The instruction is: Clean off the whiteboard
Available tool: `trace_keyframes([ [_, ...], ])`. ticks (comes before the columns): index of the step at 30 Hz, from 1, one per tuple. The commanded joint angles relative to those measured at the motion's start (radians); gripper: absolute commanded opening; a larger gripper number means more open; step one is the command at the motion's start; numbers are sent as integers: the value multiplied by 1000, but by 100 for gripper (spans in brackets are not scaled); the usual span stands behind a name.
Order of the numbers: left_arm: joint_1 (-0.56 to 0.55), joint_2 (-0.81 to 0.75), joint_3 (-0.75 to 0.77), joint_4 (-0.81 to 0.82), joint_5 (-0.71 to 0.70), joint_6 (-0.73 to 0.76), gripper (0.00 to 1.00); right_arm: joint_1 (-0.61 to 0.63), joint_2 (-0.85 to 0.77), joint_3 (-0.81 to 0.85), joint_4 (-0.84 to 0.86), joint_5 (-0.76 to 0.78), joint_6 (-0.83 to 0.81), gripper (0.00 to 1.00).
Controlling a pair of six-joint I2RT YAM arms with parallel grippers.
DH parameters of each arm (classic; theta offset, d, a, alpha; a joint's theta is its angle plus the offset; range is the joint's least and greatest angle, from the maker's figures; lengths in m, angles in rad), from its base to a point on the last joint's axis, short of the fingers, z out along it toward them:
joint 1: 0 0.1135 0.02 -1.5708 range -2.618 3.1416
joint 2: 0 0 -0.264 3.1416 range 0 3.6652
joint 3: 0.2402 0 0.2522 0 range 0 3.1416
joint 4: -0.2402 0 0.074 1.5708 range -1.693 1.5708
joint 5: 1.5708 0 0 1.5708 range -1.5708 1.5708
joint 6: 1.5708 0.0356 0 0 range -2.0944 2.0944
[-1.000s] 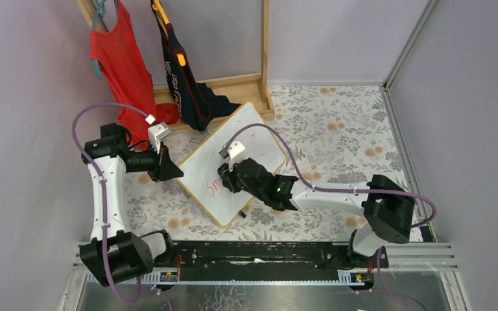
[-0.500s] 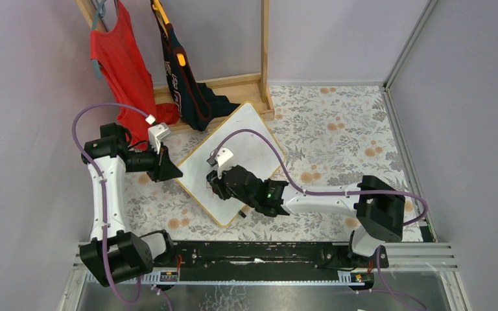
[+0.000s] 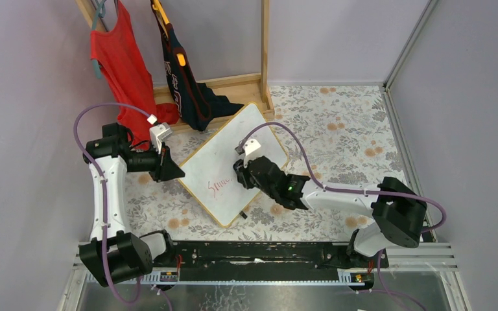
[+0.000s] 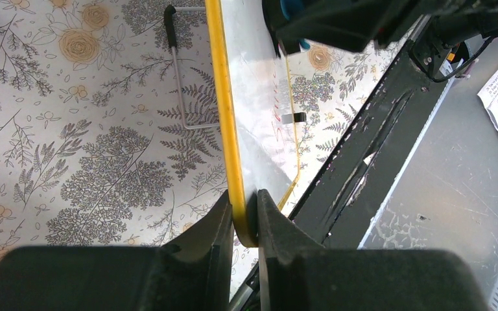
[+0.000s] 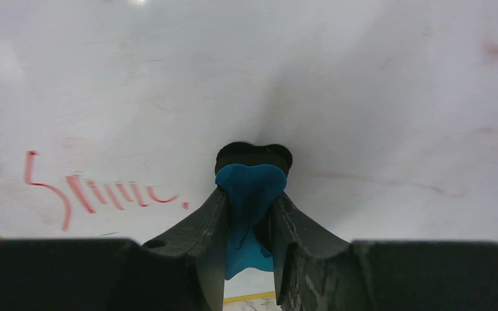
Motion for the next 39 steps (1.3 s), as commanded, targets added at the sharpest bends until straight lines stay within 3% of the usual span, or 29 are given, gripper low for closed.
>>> trace_keyframes([
  [1, -21, -17, -24, -38, -44, 58, 0, -55, -42, -33, -15, 49, -14, 0],
  [6, -22, -7, -26, -38, -39, 62, 0, -35, -19, -14, 7, -52, 36, 0],
  [14, -21, -6, -26, -38, -42, 64, 0, 141, 99, 115, 42, -62, 54, 0],
  [22, -21, -12, -26, -38, -36, 61, 0, 214, 169, 180, 67, -90, 50, 0],
  [29, -23, -10, -26, -38, -36, 57, 0, 203, 106, 105, 55, 43, 29, 0],
  [39, -22, -15, -23, -38, -40, 56, 0, 28, -68, -111, 23, 90, 40, 0],
])
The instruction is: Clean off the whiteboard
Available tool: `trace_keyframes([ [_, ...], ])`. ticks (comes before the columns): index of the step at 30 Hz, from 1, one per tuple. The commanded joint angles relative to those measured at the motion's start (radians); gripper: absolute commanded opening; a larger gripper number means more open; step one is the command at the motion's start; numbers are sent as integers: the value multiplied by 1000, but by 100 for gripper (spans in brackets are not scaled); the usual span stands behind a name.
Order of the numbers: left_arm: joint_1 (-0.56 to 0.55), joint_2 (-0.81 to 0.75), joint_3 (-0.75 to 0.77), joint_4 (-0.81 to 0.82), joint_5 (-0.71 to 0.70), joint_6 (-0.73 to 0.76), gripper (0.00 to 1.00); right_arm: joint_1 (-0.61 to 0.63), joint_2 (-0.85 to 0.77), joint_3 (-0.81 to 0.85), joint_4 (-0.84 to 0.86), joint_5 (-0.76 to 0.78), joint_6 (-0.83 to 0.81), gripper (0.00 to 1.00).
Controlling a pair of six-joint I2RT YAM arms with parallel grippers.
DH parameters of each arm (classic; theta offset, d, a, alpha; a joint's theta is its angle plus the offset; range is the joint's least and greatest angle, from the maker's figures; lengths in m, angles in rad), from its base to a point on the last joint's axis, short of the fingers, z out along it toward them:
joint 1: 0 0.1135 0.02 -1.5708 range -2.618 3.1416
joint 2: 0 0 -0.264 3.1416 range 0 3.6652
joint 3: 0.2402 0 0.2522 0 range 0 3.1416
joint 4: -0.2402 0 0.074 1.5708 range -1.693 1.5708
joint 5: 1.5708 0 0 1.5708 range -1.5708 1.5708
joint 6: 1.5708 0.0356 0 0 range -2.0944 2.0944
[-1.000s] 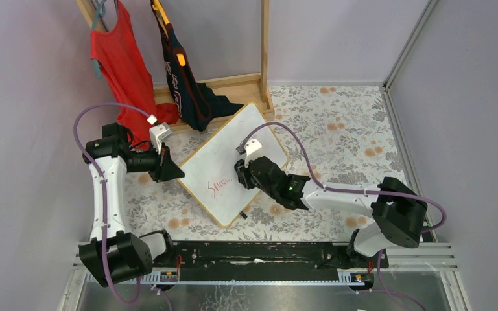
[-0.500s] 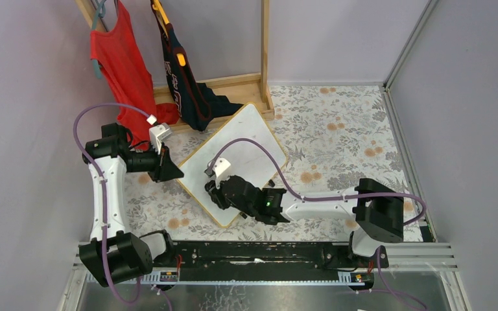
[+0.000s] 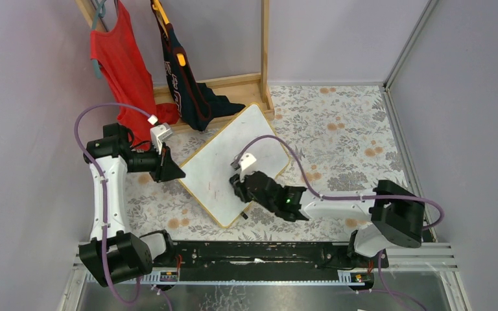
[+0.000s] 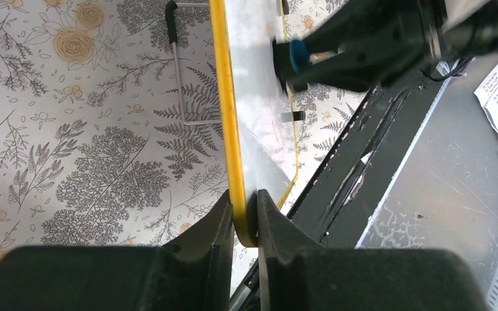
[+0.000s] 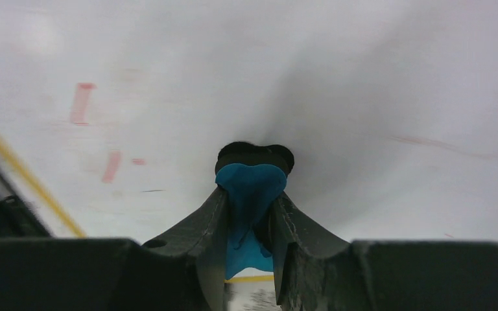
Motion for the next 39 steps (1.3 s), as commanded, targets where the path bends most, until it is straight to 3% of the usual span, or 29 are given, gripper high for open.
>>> trace_keyframes([
  [1, -18, -14, -20, -35, -40, 56, 0, -97, -95, -75, -26, 64, 7, 0],
  [6, -17, -7, -22, -35, -36, 58, 0, -111, -105, -59, -44, 62, -13, 0],
  [10, -18, -10, -22, -35, -38, 58, 0, -100, -68, -12, -22, -31, 19, 0],
  [24, -18, -10, -22, -35, -38, 60, 0, 139, 178, 255, 15, -84, 25, 0],
  [32, -17, -6, -21, -35, -36, 56, 0, 164, 179, 236, 10, -36, 13, 0],
  [39, -18, -11, -20, -35, -44, 56, 0, 99, 52, 97, -20, 73, 1, 0],
])
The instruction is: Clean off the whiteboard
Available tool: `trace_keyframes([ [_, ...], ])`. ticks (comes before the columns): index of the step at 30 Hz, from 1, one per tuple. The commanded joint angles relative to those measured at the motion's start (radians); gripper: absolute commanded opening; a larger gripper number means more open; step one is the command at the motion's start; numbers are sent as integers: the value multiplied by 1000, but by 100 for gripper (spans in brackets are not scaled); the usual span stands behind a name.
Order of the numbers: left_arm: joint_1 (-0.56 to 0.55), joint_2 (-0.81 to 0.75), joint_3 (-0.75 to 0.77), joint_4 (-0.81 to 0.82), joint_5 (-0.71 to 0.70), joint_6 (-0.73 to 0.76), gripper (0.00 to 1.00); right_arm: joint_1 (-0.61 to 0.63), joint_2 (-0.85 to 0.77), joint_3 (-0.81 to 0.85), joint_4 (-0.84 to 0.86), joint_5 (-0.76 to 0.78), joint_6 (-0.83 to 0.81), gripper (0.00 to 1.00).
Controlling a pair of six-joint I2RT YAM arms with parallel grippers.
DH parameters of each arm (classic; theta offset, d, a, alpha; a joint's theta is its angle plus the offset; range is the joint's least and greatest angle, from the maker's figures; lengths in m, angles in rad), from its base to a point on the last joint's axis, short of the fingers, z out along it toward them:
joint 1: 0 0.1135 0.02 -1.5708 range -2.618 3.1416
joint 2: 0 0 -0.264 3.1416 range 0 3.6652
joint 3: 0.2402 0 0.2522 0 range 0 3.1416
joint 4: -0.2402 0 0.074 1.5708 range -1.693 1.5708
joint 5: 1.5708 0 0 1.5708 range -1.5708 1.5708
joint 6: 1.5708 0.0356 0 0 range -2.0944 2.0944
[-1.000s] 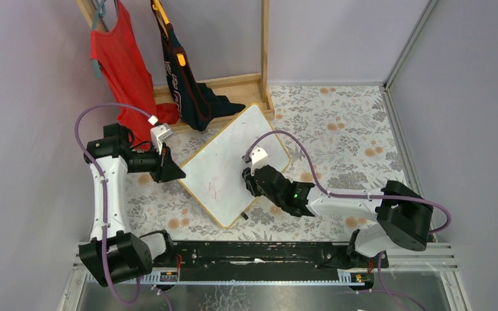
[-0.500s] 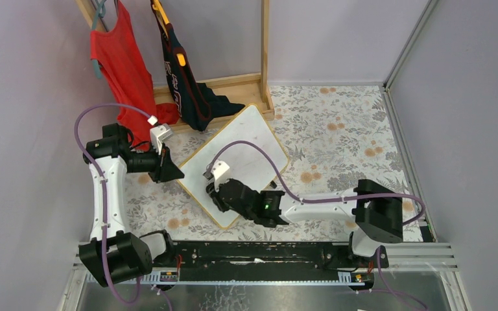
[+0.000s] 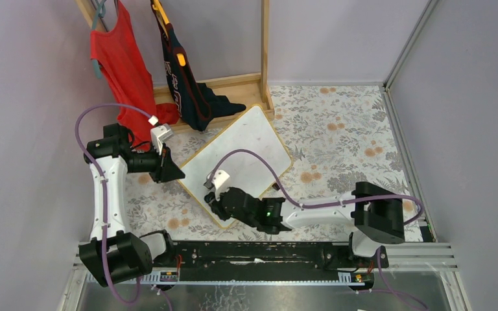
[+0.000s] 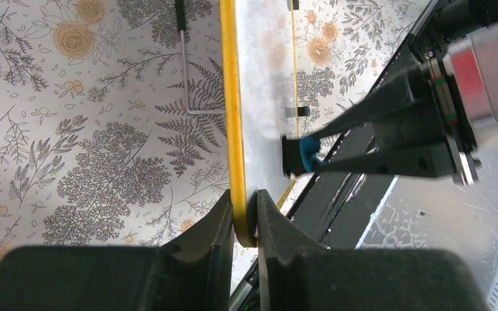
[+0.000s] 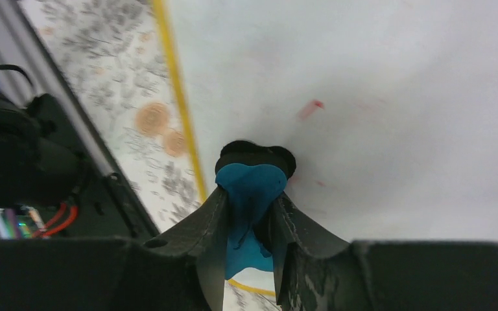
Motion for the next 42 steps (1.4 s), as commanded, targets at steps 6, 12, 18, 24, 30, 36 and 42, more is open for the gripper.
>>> trace_keyframes([
  [6, -19, -9, -16, -34, -30, 49, 0, -125, -180, -140, -41, 106, -17, 0],
  [12, -19, -8, -16, -34, -27, 48, 0, -148, -173, -117, -33, 83, -27, 0],
  [18, -20, -10, -14, -34, -27, 40, 0, -102, -86, -36, 10, -8, -3, 0],
  [24, -20, -6, -15, -34, -27, 40, 0, -26, 16, 104, 8, -37, -16, 0],
  [30, -19, -10, -14, -34, -27, 40, 0, -13, 41, 140, 1, -18, -27, 0],
  [36, -20, -10, -14, -34, -27, 39, 0, -43, 4, 94, -24, 66, -57, 0],
  [42, -20, -11, -14, -34, -27, 38, 0, -141, -75, 14, -20, 80, -59, 0],
])
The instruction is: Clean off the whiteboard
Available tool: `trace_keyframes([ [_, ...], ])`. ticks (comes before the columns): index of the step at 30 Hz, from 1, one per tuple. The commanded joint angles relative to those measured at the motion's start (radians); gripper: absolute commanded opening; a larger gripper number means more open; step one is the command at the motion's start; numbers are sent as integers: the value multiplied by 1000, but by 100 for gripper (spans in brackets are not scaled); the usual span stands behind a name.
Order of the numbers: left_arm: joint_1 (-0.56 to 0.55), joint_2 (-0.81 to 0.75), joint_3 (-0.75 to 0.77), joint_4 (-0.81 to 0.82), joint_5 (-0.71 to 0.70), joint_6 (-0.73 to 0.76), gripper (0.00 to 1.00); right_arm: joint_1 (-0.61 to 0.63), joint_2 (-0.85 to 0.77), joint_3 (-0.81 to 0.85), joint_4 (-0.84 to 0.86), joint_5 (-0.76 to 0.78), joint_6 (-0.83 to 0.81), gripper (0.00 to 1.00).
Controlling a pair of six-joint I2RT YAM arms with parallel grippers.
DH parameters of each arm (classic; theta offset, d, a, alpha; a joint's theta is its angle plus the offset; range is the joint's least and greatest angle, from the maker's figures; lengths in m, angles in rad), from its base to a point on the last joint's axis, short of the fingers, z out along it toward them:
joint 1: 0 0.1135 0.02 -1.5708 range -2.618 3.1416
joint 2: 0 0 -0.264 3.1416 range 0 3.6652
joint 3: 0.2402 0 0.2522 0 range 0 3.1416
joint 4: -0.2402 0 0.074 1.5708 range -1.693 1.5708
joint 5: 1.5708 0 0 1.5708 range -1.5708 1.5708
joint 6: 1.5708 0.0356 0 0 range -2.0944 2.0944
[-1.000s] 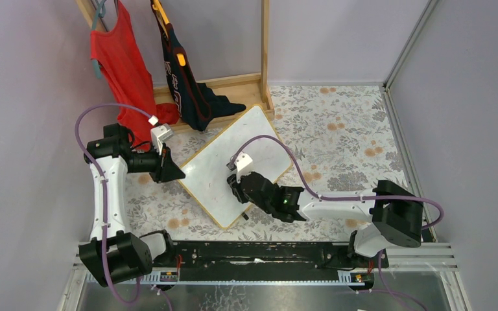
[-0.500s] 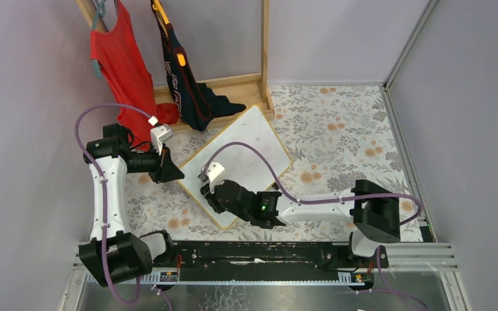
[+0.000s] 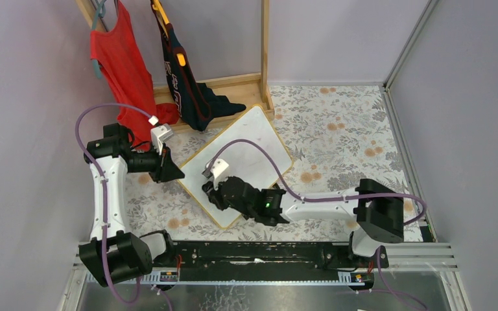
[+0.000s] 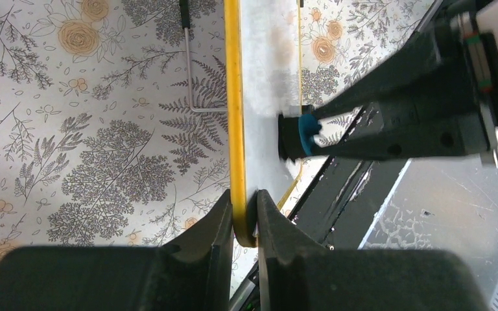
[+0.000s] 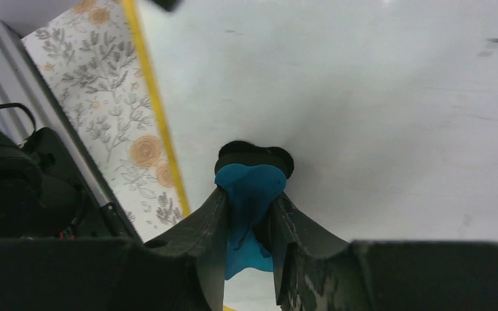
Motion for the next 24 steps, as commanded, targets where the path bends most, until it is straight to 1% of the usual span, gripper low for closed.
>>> trace_keyframes([
  [1, -19, -9, -14, -41, -20, 38, 0, -112, -85, -55, 14, 79, -23, 0],
  [7, -19, -7, -13, -40, -22, 38, 0, -176, -157, -106, 9, 94, -39, 0],
  [13, -20, -5, -15, -40, -22, 40, 0, -171, -149, -113, 20, 3, 14, 0],
  [24, -19, -3, -15, -40, -21, 42, 0, -28, -96, -102, 47, 16, 47, 0],
])
